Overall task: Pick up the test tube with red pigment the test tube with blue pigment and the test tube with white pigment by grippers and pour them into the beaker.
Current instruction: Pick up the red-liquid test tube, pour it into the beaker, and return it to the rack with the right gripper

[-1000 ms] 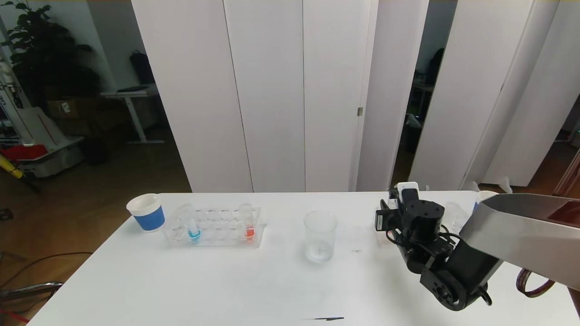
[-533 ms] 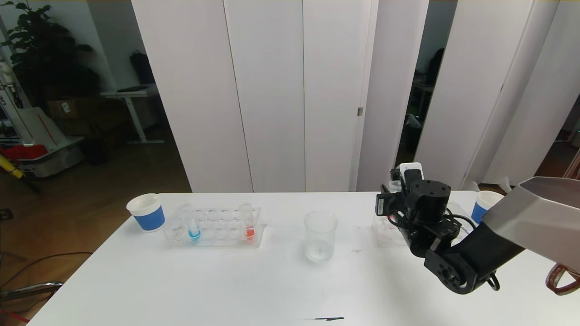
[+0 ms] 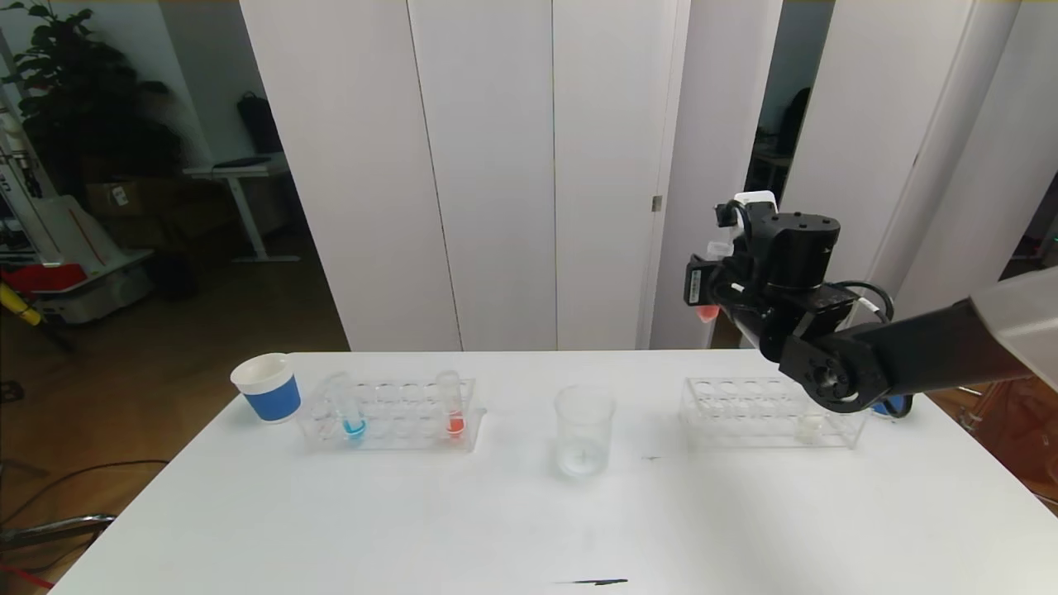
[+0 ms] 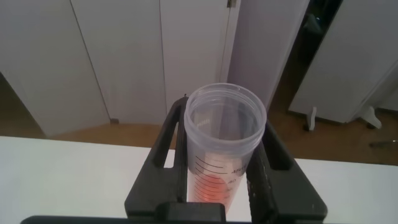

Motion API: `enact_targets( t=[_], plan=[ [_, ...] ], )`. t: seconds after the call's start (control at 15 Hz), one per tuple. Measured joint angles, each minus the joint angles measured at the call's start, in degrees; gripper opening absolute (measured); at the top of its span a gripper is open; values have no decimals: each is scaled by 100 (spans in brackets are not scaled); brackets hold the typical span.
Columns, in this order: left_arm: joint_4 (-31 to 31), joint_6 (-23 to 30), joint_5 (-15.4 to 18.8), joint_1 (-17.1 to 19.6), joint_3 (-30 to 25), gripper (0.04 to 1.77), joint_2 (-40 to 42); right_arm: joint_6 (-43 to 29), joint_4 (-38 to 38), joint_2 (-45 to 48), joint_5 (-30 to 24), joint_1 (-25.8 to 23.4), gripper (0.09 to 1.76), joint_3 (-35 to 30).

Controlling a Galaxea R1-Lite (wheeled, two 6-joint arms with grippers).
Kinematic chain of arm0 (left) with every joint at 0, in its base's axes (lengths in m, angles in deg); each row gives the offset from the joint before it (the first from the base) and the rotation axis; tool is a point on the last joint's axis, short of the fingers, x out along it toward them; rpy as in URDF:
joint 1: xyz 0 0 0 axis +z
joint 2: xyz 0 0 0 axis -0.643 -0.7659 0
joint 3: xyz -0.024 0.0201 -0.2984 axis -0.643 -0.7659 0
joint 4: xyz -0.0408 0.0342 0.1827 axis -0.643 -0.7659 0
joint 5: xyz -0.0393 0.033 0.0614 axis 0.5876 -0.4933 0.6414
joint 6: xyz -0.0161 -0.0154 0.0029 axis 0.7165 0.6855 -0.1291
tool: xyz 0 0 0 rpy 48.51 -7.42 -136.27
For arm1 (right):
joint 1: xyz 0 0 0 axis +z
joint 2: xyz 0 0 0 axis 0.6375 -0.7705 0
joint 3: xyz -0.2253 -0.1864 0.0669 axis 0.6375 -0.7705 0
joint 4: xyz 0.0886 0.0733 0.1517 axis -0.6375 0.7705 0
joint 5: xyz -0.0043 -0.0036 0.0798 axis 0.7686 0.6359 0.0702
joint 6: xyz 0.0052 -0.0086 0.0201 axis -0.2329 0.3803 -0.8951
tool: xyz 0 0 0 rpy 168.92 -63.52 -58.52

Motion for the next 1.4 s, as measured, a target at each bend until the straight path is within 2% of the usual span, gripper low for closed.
enact_targets(
  t=[0.13,0.4,0.47,0.67,1.07,1.27,1.4],
  plan=[
    [-2,0,0,0,0,174,0,219,165,13,-697,-79,59,358],
    [-2,0,0,-2,0,174,0,739,187,4,-2797,-280,59,516],
    [-2,0,2,0,0,174,0,970,157,-11,-3163,-322,59,535],
    [-2,2,2,-5,0,174,-2,1347,63,-99,-4033,-399,59,612],
    [0,0,2,-5,0,174,0,2549,-20,-416,-5380,-379,59,1056],
    [0,0,2,-2,0,174,-2,2899,-574,-700,-6259,-295,59,1342],
    [0,2,2,-2,0,174,0,3451,-767,-842,-6704,-272,59,1362]
  ],
)
